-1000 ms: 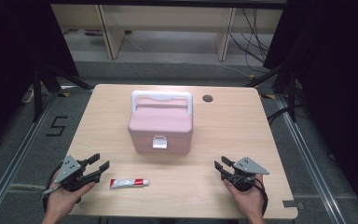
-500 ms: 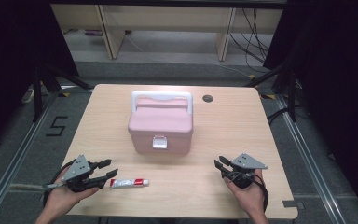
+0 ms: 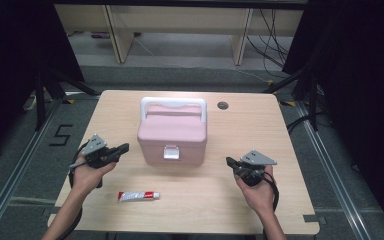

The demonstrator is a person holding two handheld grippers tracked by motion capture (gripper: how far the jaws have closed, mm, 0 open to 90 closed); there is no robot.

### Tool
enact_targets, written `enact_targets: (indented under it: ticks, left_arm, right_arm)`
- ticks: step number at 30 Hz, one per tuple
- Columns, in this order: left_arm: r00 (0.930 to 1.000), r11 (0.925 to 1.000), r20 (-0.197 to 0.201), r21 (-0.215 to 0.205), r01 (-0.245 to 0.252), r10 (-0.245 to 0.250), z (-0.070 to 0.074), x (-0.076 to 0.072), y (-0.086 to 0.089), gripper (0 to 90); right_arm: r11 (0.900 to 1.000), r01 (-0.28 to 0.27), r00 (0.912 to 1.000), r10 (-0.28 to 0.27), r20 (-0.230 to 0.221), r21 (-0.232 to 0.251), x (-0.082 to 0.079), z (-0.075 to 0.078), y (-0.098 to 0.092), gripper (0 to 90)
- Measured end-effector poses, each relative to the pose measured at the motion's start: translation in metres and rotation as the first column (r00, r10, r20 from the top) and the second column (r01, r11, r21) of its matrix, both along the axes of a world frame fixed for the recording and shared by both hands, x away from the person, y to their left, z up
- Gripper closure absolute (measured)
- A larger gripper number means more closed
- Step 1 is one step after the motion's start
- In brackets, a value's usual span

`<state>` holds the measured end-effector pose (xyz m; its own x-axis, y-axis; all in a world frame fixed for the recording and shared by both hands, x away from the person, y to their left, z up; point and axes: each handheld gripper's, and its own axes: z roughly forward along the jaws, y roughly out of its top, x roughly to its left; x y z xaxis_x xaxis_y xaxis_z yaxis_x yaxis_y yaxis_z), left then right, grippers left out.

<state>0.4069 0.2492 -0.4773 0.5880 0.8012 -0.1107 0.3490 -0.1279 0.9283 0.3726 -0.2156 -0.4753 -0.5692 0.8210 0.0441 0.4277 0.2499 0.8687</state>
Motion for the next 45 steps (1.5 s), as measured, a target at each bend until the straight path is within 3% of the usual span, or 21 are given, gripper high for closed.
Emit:
enact_targets:
  ticks: [2,3,6,8,9,11,16,21,22,25,27,29,34,36,38,42,45]
  left_arm:
    - [0.9999,1.0000,-0.010,0.006,0.000,0.000,0.001,0.014,-0.006,89.6]
    - [1.0000,1.0000,-0.007,0.008,0.006,-0.006,0.001,0.020,-0.010,89.6]
    - [0.9999,0.9997,0.000,0.020,0.011,-0.011,0.002,0.033,-0.018,89.6]
    - [1.0000,0.9993,0.004,0.036,0.007,-0.007,0.003,0.039,-0.021,89.6]
    - [0.9999,0.9993,0.007,0.035,0.011,-0.012,0.003,0.041,-0.023,89.6]
    - [0.9996,0.9989,0.008,0.038,0.027,-0.028,0.004,0.043,-0.027,89.8]
    - [0.9993,0.9986,0.014,0.041,0.033,-0.033,0.004,0.044,-0.029,89.8]
    - [0.9986,0.9977,0.020,0.048,0.049,-0.050,0.005,0.043,-0.028,89.8]
    - [0.9982,0.9977,0.028,0.044,0.051,-0.052,0.005,0.043,-0.028,89.8]
    - [0.9959,0.9958,0.061,0.066,0.063,-0.067,0.004,0.041,-0.025,89.8]
    - [0.9948,0.9950,0.068,0.071,0.070,-0.075,0.003,0.039,-0.022,89.8]
    - [0.9950,0.9945,0.070,0.082,0.066,-0.072,0.003,0.036,-0.019,89.8]
    - [0.9960,0.9927,0.069,0.110,0.048,-0.056,0.005,0.024,-0.006,89.8]
    - [0.9967,0.9927,0.067,0.115,0.037,-0.045,0.005,0.018,-0.001,89.8]
    - [0.9967,0.9922,0.070,0.120,0.032,-0.041,0.005,0.013,0.005,89.8]
    - [0.9969,0.9911,0.069,0.130,0.027,-0.036,0.003,0.006,0.012,89.8]
    - [0.9972,0.9894,0.070,0.144,0.019,-0.029,0.004,0.003,0.015,89.8]
  right_arm:
    - [1.000,-0.007,1.0000,0.007,0.004,-0.003,0.006,0.001,0.003,90.0]
    - [0.999,-0.026,0.9993,0.026,0.027,-0.021,0.014,0.002,0.006,90.0]
    - [1.000,-0.018,0.9997,0.018,-0.019,-0.011,0.033,0.008,0.020,90.0]
    - [1.000,-0.015,0.9997,0.014,-0.021,-0.010,0.037,0.009,0.022,90.0]
    - [1.000,-0.020,0.9998,0.020,0.005,-0.020,0.043,0.009,0.024,90.0]
    - [0.999,-0.029,0.9994,0.029,-0.021,-0.018,0.051,0.014,0.033,90.0]
    - [0.999,-0.024,0.9997,0.024,0.000,-0.042,0.063,0.017,0.047,90.0]
    - [0.999,-0.035,0.9993,0.034,-0.015,-0.036,0.067,0.016,0.058,90.0]
    - [0.997,-0.029,0.9992,0.031,0.024,-0.078,0.069,0.016,0.062,90.0]
    - [0.999,-0.020,0.9996,0.021,0.017,-0.042,0.070,0.014,0.065,90.0]
    - [0.998,-0.022,0.9997,0.023,0.011,-0.052,0.069,0.015,0.065,90.0]
    - [0.999,-0.030,0.9992,0.031,0.025,-0.043,0.069,0.014,0.067,90.0]
    - [0.994,-0.078,0.9969,0.078,0.006,-0.073,0.062,0.017,0.081,90.0]
    - [0.993,-0.091,0.9957,0.092,0.014,-0.071,0.062,0.016,0.084,90.0]
    - [0.994,-0.099,0.9951,0.099,-0.010,-0.045,0.056,0.015,0.093,90.0]
    - [0.990,-0.126,0.9920,0.126,-0.004,-0.056,0.053,0.015,0.099,90.0]
    - [0.992,-0.113,0.9935,0.111,-0.023,-0.060,0.048,0.016,0.102,90.0]
